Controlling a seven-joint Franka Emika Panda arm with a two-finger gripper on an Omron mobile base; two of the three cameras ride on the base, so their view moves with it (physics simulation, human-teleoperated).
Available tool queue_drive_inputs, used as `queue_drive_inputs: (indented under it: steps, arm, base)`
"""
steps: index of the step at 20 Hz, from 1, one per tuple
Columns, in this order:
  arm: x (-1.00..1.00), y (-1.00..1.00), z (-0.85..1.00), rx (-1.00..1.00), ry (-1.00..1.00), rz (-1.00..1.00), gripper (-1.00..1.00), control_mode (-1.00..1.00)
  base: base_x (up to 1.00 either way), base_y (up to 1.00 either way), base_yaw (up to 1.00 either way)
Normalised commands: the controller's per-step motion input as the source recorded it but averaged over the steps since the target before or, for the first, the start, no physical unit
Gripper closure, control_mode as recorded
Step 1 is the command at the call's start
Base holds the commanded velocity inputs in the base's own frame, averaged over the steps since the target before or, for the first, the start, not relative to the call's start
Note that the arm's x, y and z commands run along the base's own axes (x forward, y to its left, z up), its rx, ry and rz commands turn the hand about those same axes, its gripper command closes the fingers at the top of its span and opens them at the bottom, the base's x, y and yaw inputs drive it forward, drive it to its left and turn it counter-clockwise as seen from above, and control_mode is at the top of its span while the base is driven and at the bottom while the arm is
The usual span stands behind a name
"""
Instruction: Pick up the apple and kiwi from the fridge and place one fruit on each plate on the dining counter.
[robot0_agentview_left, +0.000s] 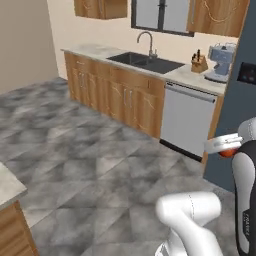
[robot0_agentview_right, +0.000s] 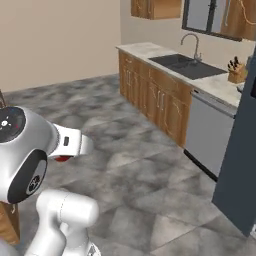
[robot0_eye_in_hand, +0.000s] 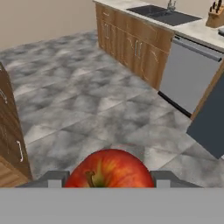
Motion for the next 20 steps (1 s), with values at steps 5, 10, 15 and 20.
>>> queue_drive_inputs:
  steps: [5, 10, 15, 20]
  arm:
    - [0.0, 0.0, 0.0, 0.0, 0.0, 0.0, 1.0, 1.0]
    - [0.0, 0.0, 0.0, 0.0, 0.0, 0.0, 1.0, 1.0]
    - [0.0, 0.0, 0.0, 0.0, 0.0, 0.0, 1.0, 1.0]
    - [0.0, 0.0, 0.0, 0.0, 0.0, 0.0, 1.0, 1.0]
  base:
    - [-0.8, 0.38, 0.52]
    - [-0.77, 0.52, 0.49]
    - [-0.59, 0.92, 0.37]
    - [-0.2, 1.0, 0.18]
